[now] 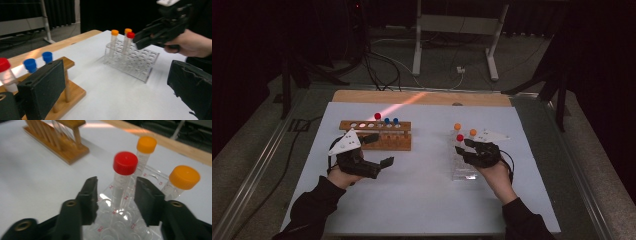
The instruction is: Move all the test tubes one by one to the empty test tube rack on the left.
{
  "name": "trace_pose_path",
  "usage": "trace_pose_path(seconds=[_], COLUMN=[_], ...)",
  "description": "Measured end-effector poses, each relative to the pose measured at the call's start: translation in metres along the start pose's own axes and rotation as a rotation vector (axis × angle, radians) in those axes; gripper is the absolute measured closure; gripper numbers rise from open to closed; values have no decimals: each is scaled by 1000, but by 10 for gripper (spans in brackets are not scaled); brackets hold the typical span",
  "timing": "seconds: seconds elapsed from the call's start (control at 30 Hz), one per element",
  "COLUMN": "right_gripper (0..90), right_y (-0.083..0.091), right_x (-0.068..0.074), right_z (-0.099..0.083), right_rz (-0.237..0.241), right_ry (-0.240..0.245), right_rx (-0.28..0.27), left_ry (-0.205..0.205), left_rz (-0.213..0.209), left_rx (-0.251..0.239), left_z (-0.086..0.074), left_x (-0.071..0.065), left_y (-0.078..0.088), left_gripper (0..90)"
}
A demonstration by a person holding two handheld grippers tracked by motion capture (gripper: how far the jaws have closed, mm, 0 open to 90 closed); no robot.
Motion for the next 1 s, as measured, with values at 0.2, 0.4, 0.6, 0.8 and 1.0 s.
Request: trace_pose_path(seconds=[0.2,0.4,0.6,0.8,1.0], right_gripper=[671,736,747,748,748], right_y=[-14,-18,-14,3,31], right_x=[-3,-3,-1,4,10], right_z=[0,0,1,13,31], right_rz=[-22,-32,-24,-20,0], right_ry=[-7,10,13,32,44], right_rx=[38,29,9,-48,-144], left_ry=[-14,-6,-2,1,-4], left_rz=[-3,-6,-9,-17,-22], left_rx=[12,13,9,7,3], left_z=[0,-1,-1,0,3], left_x=[-1,-1,0,-1,-1], left_y=[-1,-2,-2,-2,-1], left_gripper=[26,27,27,27,27])
Point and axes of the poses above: each handheld gripper's, and its own axes: y roughly backward along the jaws, z roughly out of its top, x roughly to its left, the point moved 2 cm from there along -y, roughly forward along the jaws, and after that the axes turned 12 degrees about -y, right-handed, at the moved point
